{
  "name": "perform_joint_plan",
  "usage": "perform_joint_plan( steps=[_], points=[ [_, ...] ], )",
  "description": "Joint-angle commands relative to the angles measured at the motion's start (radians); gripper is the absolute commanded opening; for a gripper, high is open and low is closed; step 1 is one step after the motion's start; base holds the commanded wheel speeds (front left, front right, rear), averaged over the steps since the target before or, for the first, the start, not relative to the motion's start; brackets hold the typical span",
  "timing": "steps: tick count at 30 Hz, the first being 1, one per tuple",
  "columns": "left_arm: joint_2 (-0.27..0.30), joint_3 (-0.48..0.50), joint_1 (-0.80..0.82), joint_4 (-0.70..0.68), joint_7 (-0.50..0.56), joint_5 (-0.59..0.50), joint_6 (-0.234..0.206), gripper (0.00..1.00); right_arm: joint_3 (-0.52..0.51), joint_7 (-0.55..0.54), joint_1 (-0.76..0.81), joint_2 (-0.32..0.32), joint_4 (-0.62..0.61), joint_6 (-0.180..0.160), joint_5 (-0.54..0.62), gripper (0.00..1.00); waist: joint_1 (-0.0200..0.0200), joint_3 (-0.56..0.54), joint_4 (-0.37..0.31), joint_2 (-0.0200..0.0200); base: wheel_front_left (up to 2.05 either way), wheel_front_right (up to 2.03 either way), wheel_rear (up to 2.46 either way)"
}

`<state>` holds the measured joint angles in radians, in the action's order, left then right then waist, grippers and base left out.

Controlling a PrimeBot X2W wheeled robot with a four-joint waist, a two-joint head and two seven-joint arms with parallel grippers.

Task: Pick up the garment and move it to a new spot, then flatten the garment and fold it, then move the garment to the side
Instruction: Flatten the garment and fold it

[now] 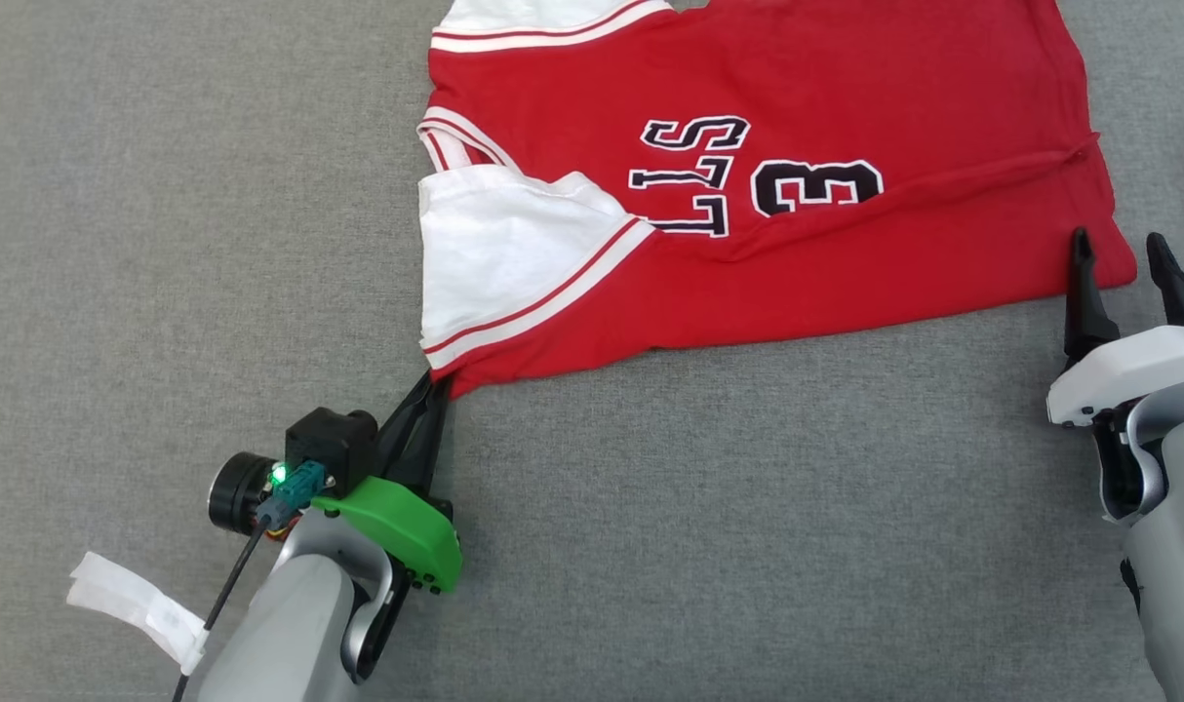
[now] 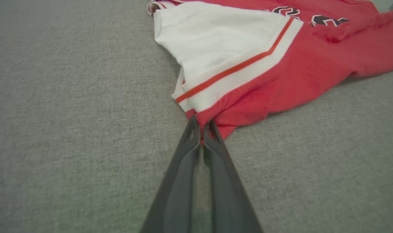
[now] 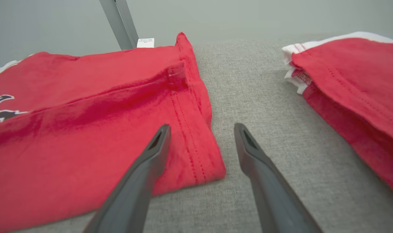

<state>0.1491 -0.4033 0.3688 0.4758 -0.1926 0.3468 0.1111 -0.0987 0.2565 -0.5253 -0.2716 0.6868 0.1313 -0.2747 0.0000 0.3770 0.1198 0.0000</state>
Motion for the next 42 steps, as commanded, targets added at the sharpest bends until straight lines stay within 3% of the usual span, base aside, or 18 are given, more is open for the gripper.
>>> perform_joint_plan(
  steps=[1,2,3,4,5,19,30,42],
  points=[
    [0.012,-0.002,0.016,0.01,-0.012,-0.012,0.001,0.0,0.006,0.003,-0.012,0.0,0.007,-0.001,0.003,1.0,0.0,0.001,0.003,0.0,0.0,0.0,0.0],
    [0.011,-0.002,0.02,0.016,-0.015,-0.009,0.001,0.0,0.01,0.004,-0.011,0.0,0.01,-0.001,-0.001,1.0,0.0,0.002,0.004,0.0,0.0,0.0,0.0],
    [0.012,-0.001,0.024,0.023,-0.022,-0.007,0.002,0.0,0.018,0.005,-0.01,0.0,0.01,-0.001,-0.006,0.57,0.0,0.001,0.003,0.0,0.0,0.0,0.0],
    [0.013,-0.002,0.028,0.027,-0.025,-0.008,0.002,0.0,0.023,0.006,-0.008,-0.001,0.009,-0.001,-0.01,0.42,0.0,0.001,0.003,0.0,0.0,0.0,0.0],
    [0.014,-0.003,0.03,0.033,-0.03,-0.008,0.003,0.0,0.03,0.007,-0.001,-0.001,0.012,-0.001,-0.016,0.0,0.0,-0.001,0.003,0.0,0.0,0.0,0.0],
    [0.052,0.015,-0.045,0.018,-0.063,0.005,-0.011,0.0,0.02,0.009,0.159,-0.008,-0.121,-0.001,-0.095,0.0,0.0,-0.066,-0.015,0.0,0.0,0.0,0.0],
    [0.097,0.011,-0.222,-0.122,-0.05,0.021,-0.028,0.0,0.009,0.009,0.393,-0.025,-0.269,-0.002,-0.187,0.0,0.0,-0.128,-0.032,0.0,0.0,0.0,0.0],
    [0.151,-0.038,-0.428,-0.331,0.069,0.02,-0.069,0.0,0.0,0.009,0.561,-0.045,-0.337,-0.001,-0.212,0.0,0.0,-0.158,-0.053,0.0,0.0,0.0,0.0]
  ],
)
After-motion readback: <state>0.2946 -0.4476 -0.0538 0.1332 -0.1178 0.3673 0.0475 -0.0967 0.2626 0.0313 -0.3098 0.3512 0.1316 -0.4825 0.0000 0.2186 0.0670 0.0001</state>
